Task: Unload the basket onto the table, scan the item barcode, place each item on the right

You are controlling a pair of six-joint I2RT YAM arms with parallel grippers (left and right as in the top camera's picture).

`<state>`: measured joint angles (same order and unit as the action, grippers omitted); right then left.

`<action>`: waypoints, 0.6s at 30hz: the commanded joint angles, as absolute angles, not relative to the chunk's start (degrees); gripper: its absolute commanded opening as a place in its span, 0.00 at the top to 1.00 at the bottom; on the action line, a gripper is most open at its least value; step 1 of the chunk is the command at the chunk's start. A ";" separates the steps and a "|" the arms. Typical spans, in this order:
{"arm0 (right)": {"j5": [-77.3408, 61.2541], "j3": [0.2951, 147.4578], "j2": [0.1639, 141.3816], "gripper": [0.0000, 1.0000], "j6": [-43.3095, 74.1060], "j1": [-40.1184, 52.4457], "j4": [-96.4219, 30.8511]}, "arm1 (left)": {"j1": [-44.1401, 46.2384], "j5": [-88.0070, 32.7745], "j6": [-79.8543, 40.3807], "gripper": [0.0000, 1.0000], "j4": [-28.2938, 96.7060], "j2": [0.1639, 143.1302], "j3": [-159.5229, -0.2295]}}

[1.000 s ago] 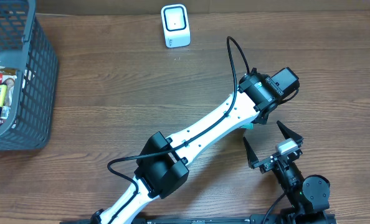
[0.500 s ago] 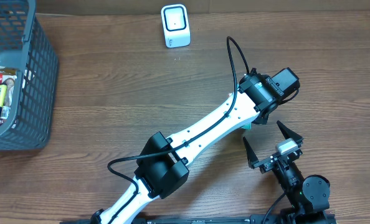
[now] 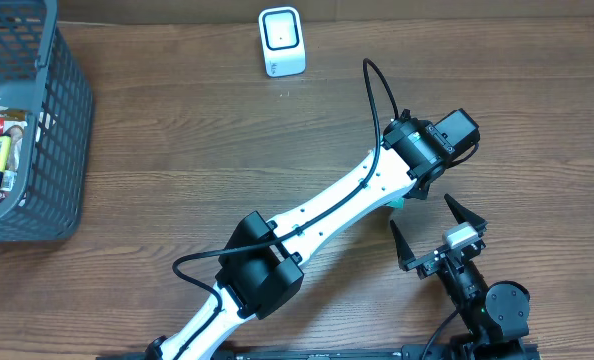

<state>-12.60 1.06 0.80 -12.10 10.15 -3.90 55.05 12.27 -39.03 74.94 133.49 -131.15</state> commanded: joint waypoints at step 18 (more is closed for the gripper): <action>-12.10 0.45 0.16 0.00 -12.25 9.96 -3.57 | 52.18 10.92 -38.72 0.96 74.98 130.61 -131.85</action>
